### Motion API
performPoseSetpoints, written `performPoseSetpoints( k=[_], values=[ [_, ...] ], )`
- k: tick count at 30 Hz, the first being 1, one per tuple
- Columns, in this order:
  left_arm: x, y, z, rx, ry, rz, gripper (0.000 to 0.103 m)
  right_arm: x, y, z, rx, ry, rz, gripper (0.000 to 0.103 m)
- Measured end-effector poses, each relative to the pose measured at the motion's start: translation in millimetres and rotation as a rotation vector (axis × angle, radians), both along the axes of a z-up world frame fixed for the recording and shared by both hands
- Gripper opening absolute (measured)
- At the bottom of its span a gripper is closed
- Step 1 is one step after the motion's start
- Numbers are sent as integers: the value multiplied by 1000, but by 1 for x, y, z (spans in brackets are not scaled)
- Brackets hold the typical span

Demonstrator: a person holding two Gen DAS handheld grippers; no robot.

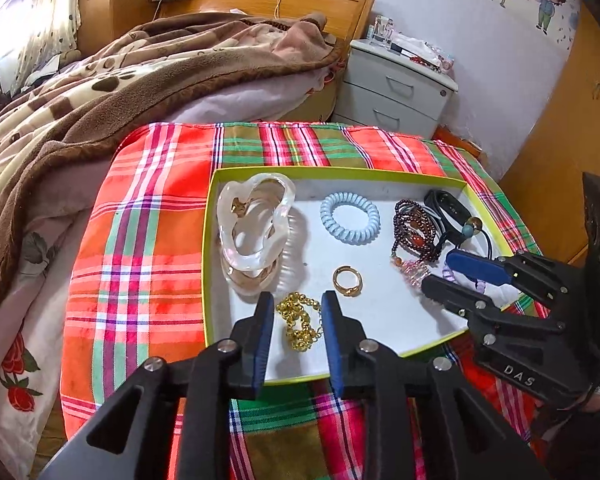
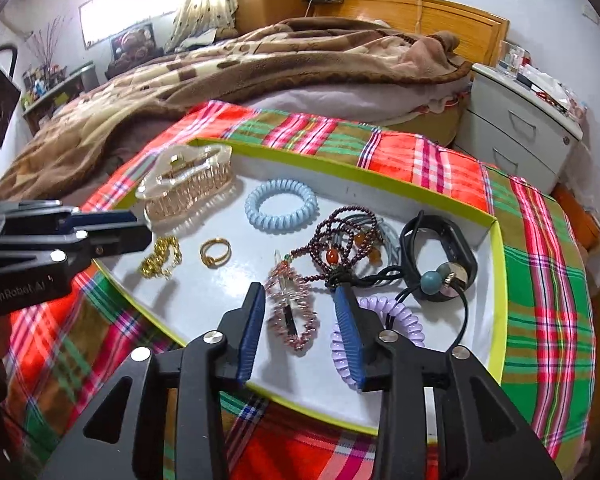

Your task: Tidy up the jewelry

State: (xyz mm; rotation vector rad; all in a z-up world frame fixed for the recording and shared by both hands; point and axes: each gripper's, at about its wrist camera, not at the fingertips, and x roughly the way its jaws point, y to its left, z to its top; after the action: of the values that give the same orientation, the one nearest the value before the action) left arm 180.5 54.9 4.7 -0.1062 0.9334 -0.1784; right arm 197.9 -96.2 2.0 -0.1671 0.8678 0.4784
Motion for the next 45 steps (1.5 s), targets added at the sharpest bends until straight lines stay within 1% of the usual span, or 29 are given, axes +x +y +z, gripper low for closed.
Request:
performPoseSetpoints(
  k=[2, 4, 7, 9, 10, 14, 16, 18, 21, 26, 31, 34, 38, 45],
  values=[
    [-3, -2, 3, 10, -8, 2, 31, -3, -4, 6, 24, -12, -18, 38],
    [-8, -6, 8, 41, -30, 6, 35, -7, -8, 12, 47, -24, -36, 38],
    [-15, -8, 15, 29, -47, 24, 38, -18, -12, 22, 67, -51, -74, 38],
    [-21, -9, 18, 35, -59, 53, 44, -24, -14, 27, 78, -66, -99, 39],
    [-24, -9, 19, 36, -65, 65, 45, -29, -15, 30, 89, -73, -117, 39],
    [-39, -17, 23, 96, -95, 112, 45, -49, -18, 40, 105, -114, -184, 43],
    [-47, -18, 25, 98, -111, 137, 45, -58, -19, 42, 95, -131, -221, 44],
    [-53, -20, 27, 119, -123, 165, 45, -64, -19, 43, 92, -138, -241, 44],
    [-60, -24, 29, 136, -133, 166, 45, -72, -19, 43, 89, -144, -256, 44],
    [-70, -28, 32, 138, -153, 171, 45, -80, -22, 46, 102, -152, -267, 44],
    [-74, -30, 30, 131, -139, 165, 45, -85, -25, 46, 111, -155, -275, 44],
    [-78, -33, 29, 111, -139, 153, 45, -87, -24, 46, 111, -155, -276, 44],
    [-81, -36, 29, 128, -142, 153, 45, -90, -26, 45, 121, -156, -282, 44],
    [-85, -32, 29, 122, -138, 184, 45, -93, -29, 44, 128, -155, -295, 44]
  ],
)
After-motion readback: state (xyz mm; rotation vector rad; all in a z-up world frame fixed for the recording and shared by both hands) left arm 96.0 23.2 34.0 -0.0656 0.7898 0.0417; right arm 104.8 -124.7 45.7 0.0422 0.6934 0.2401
